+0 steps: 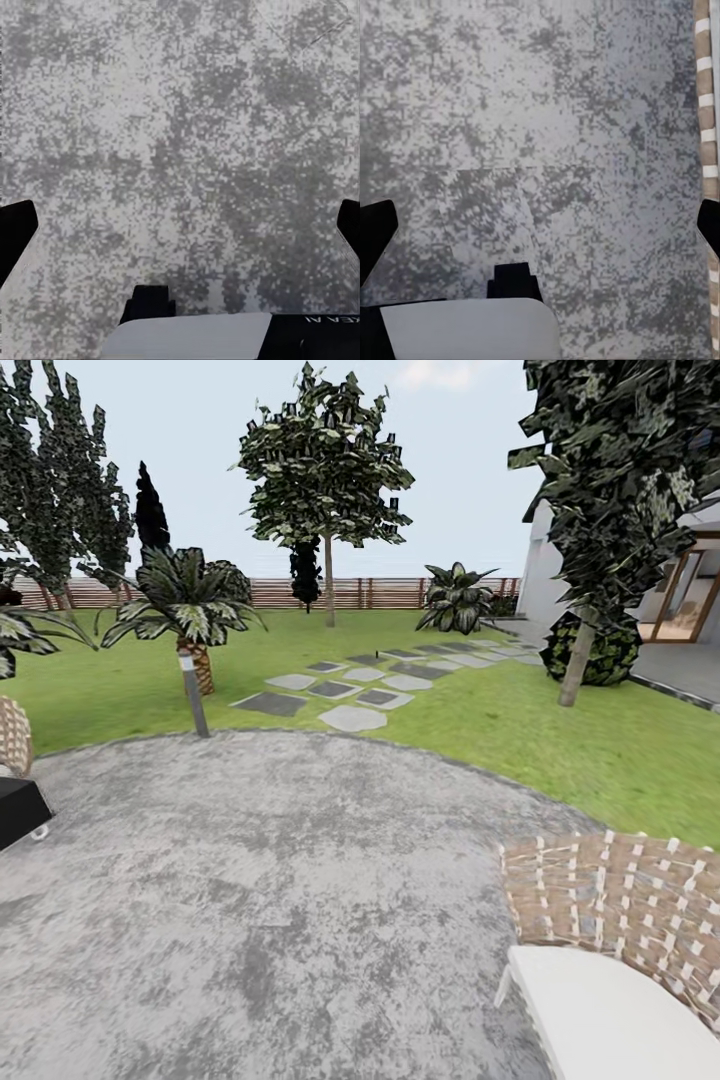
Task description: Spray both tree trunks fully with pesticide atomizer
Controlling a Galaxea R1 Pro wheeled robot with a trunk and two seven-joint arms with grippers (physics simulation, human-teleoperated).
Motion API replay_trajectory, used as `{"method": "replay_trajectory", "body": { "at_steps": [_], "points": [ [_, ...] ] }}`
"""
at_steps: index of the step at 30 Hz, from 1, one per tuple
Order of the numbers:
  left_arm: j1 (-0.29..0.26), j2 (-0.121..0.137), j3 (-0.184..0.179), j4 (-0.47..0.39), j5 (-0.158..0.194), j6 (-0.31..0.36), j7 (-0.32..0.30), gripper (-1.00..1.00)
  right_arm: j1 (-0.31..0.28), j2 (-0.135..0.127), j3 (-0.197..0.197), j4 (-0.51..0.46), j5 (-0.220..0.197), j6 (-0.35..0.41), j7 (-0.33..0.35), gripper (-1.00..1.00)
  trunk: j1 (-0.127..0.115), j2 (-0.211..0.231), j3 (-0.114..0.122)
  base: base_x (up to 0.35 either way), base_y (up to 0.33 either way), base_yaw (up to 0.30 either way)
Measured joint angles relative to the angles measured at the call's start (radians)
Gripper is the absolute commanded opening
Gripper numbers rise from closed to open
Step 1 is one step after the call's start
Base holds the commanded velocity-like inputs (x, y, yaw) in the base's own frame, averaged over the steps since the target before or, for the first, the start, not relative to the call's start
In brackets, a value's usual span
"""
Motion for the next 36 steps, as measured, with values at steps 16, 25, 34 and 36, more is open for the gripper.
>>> {"method": "replay_trajectory", "body": {
  "at_steps": [16, 25, 34, 36],
  "points": [
    [0.0, 0.024, -0.004, -0.001, 0.0, 0.0, 0.0, 1.0, 0.0, 0.0, 0.001, -0.001, 0.0, 0.0, -0.001, 1.0, 0.0, 0.0, 0.0, 0.35, 0.0, 0.0],
    [0.0, 0.024, -0.005, -0.002, 0.001, 0.0, 0.0, 1.0, 0.0, 0.0, 0.001, -0.001, 0.0, 0.0, 0.0, 1.0, 0.0, 0.0, 0.0, 0.35, 0.0, 0.0],
    [0.0, 0.024, -0.005, -0.002, 0.001, 0.0, 0.0, 1.0, 0.0, 0.0, 0.001, -0.002, 0.0, 0.0, 0.0, 1.0, 0.0, 0.0, 0.0, 0.35, 0.0, 0.0],
    [0.0, 0.024, -0.005, -0.002, 0.002, 0.0, 0.0, 1.0, 0.0, 0.0, 0.001, -0.002, 0.0, 0.0, -0.001, 1.0, 0.0, 0.0, 0.0, 0.35, 0.0, 0.0]
  ]
}}
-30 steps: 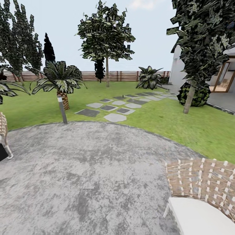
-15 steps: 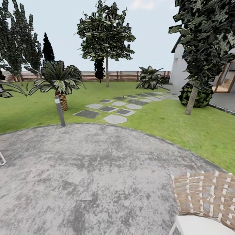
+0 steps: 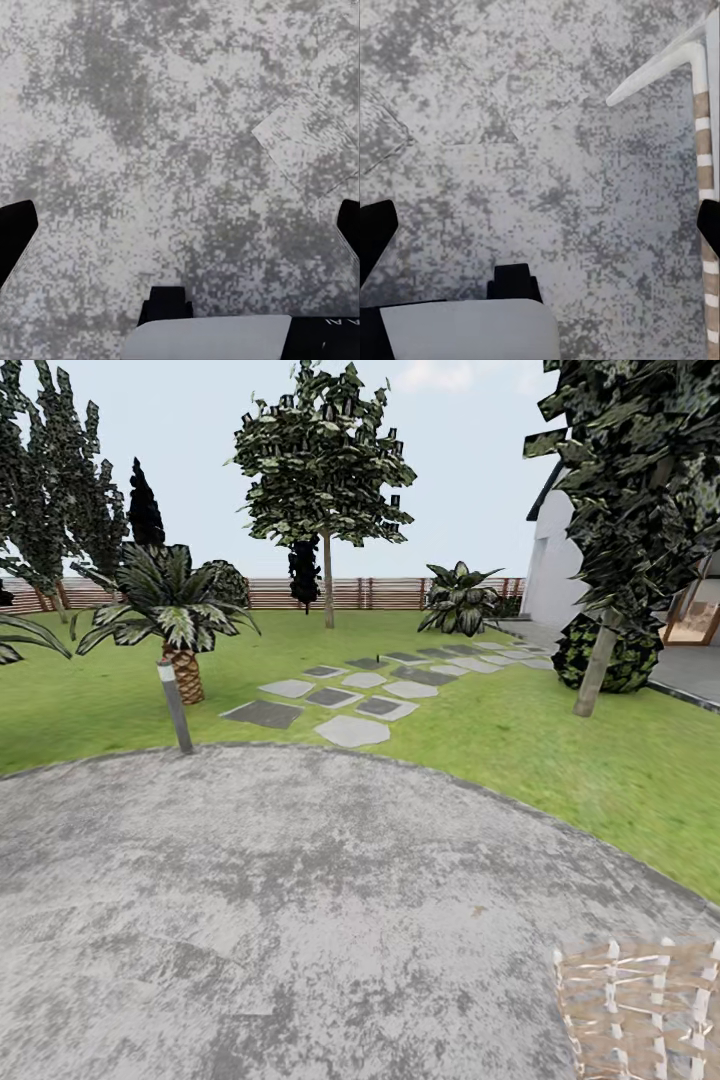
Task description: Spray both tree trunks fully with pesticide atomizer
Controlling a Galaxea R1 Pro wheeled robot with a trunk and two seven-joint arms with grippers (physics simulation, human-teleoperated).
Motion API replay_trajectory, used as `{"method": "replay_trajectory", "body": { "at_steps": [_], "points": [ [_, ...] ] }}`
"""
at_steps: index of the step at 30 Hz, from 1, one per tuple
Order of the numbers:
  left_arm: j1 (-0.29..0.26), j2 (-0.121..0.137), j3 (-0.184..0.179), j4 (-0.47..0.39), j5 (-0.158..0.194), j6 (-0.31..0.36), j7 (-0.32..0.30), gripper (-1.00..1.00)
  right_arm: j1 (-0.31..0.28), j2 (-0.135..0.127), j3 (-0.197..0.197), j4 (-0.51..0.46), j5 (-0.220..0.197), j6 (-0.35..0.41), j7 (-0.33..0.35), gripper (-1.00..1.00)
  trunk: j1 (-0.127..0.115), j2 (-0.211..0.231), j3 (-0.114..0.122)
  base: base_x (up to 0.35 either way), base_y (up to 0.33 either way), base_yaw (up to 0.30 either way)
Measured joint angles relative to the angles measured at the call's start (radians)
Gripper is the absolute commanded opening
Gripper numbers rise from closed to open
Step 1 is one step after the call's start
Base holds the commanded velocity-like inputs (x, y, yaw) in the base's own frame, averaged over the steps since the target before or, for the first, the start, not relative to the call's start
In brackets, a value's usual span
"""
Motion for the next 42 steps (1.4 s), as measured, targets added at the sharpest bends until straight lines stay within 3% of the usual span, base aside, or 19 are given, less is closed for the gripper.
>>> {"method": "replay_trajectory", "body": {
  "at_steps": [42],
  "points": [
    [0.0, 0.002, 0.003, 0.0, -0.002, 0.0, 0.0, 1.0, 0.0, 0.0, 0.0, 0.001, 0.001, 0.0, 0.0, 1.0, 0.0, 0.0, 0.0, 0.35, 0.0, 0.0]
  ]
}}
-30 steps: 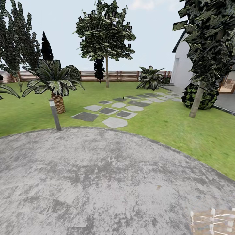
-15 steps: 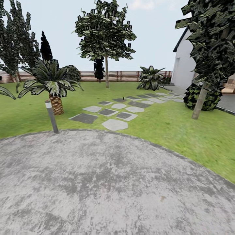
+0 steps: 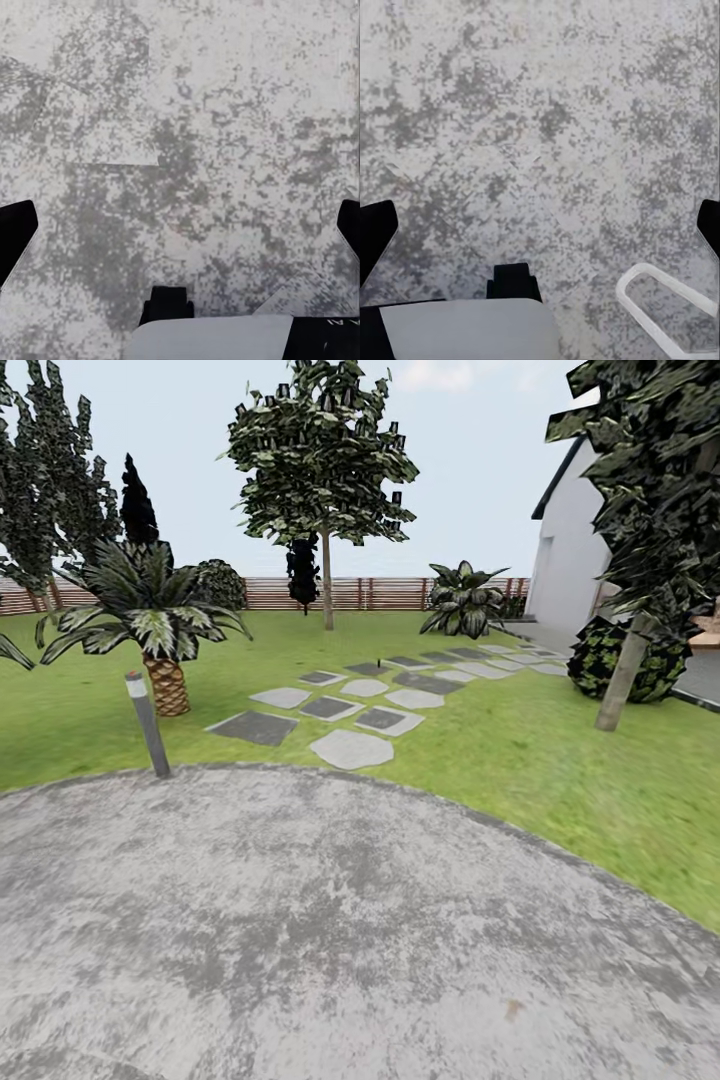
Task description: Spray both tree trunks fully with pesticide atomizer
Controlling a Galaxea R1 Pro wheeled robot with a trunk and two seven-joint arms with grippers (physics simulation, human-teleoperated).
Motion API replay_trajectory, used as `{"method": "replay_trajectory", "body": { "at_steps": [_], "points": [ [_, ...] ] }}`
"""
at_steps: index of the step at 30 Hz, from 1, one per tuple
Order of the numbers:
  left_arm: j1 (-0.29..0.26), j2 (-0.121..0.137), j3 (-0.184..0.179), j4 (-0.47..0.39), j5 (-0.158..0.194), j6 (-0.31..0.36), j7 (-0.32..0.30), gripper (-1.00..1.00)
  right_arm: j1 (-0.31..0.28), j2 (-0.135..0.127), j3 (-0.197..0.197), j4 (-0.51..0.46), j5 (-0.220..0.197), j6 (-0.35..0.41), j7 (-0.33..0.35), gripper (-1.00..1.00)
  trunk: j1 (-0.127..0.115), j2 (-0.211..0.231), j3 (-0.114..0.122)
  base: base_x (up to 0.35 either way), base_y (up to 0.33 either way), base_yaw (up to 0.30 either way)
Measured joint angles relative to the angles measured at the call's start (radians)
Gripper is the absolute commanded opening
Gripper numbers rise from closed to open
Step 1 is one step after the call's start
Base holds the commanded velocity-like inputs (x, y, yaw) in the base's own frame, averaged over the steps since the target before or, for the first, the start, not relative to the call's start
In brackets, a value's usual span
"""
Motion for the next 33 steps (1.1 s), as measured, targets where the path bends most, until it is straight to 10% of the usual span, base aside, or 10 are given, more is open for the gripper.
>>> {"method": "replay_trajectory", "body": {
  "at_steps": [33],
  "points": [
    [0.001, 0.0, 0.0, -0.002, 0.0, -0.001, 0.0, 1.0, 0.0, 0.0, 0.0, 0.0, 0.001, 0.0, 0.001, 1.0, 0.0, 0.0, 0.0, 0.35, 0.0, 0.0]
  ]
}}
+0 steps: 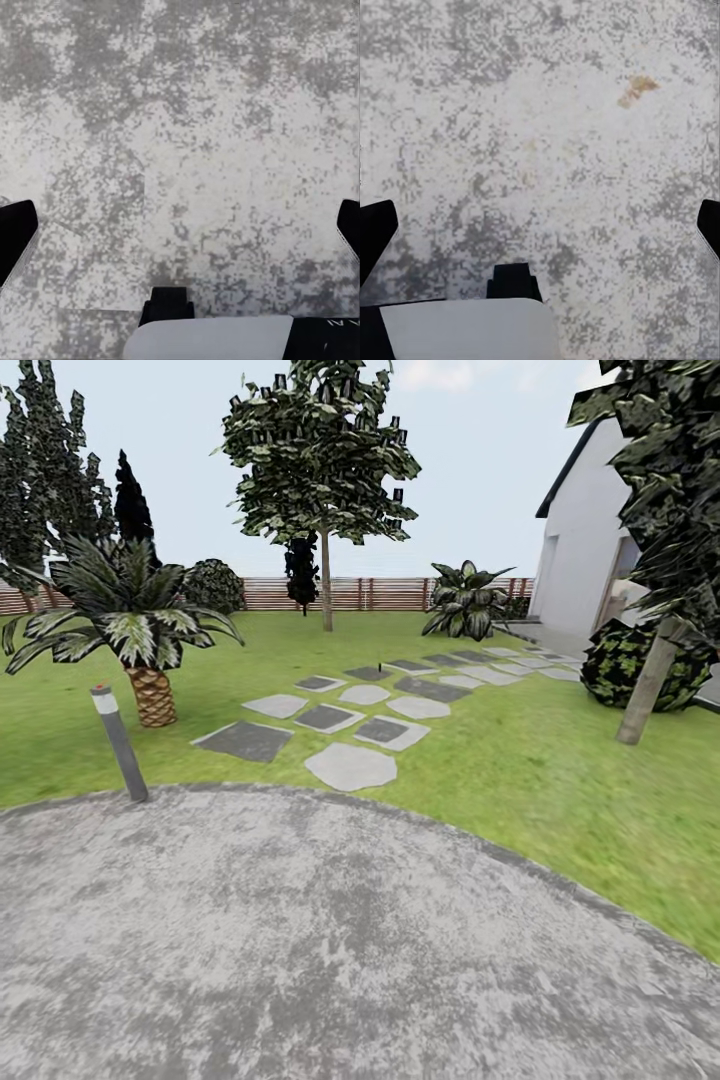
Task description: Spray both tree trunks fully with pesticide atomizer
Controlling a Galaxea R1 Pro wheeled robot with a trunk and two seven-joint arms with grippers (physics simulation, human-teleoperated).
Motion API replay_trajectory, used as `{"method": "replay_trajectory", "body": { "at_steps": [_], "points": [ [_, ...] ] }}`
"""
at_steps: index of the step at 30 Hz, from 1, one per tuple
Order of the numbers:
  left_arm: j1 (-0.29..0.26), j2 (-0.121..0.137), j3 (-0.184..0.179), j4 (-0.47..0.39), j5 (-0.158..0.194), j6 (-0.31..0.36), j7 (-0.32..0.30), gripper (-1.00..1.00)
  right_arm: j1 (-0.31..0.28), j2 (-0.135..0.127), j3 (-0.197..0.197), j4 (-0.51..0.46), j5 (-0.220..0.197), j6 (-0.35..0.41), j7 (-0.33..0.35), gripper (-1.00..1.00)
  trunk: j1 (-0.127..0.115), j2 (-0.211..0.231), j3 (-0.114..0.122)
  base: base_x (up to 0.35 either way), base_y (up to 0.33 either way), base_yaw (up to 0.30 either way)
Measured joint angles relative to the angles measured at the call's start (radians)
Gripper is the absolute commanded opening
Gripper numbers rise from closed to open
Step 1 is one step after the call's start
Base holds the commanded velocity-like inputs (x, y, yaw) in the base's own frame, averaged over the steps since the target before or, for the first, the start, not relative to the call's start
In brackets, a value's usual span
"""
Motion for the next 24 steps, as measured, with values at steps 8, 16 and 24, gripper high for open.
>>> {"method": "replay_trajectory", "body": {
  "at_steps": [8, 16, 24],
  "points": [
    [-0.001, 0.0, 0.0, 0.0, 0.0, 0.0, 0.0, 1.0, 0.0, 0.0, 0.0, 0.0, 0.0, 0.0, 0.0, 1.0, 0.0, 0.0, 0.0, 0.35, 0.0, 0.0],
    [-0.001, 0.0, 0.0, 0.0, 0.0, 0.0, 0.0, 1.0, 0.0, 0.0, 0.0, 0.0, 0.0, 0.0, 0.0, 1.0, 0.0, 0.0, 0.0, 0.35, 0.0, 0.0],
    [-0.001, 0.0, 0.0, 0.0, 0.0, 0.0, 0.0, 1.0, 0.0, 0.0, 0.0, 0.0, -0.001, 0.001, 0.0, 1.0, 0.0, 0.0, 0.0, 0.35, 0.0, 0.0]
  ]
}}
